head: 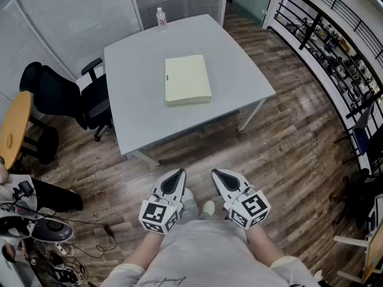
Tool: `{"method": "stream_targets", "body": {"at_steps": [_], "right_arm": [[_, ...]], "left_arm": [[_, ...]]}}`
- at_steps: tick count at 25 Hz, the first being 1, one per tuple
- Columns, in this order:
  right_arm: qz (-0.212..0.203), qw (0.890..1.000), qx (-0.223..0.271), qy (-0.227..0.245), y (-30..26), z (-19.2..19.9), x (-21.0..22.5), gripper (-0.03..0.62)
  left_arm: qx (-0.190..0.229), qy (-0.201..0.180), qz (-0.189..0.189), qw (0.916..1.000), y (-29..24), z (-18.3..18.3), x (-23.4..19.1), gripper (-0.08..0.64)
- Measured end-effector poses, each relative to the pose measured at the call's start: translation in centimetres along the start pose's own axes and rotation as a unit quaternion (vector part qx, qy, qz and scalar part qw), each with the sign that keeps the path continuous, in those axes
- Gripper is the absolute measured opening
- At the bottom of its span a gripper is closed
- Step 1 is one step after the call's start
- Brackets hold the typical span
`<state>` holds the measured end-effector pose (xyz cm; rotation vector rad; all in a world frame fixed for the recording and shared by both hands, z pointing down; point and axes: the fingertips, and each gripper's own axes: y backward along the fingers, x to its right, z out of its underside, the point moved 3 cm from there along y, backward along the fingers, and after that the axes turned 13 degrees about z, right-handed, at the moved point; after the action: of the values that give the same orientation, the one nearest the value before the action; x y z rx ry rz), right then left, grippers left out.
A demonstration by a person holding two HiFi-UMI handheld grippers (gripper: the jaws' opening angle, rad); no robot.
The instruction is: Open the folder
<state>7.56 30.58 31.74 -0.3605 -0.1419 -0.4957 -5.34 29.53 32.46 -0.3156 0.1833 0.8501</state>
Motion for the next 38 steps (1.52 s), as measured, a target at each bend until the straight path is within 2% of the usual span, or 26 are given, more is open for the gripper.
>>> {"method": "stream_targets", "body": {"at_steps": [9, 20, 31, 38], "right_arm": [[-0.008, 1.000, 0.008, 0.006, 0.7, -0.4, -0.7, 0.017], [-0.005, 1.000, 0.021, -0.021, 1.7, -0.6, -0.4, 0.017], [-0.026, 1.000, 0.012, -0.007, 3.2, 0.1, -0.3, 0.017], [-0.030, 0.999, 0.015, 0.005, 1.8, -0.1, 0.6, 0.017]], "left_arm": [[0.017, -0.012, -0.005, 0.9998, 0.9, -1.1, 0.7, 0.009], [0.019, -0.013, -0.007, 0.9997, 0.9, -1.3, 1.9, 0.009], [0.029, -0.013, -0.025, 0.9992, 1.2, -1.1, 3.6, 0.009], [0.040, -0.013, -0.038, 0.9984, 0.6, -1.8, 2.1, 0.009]]}}
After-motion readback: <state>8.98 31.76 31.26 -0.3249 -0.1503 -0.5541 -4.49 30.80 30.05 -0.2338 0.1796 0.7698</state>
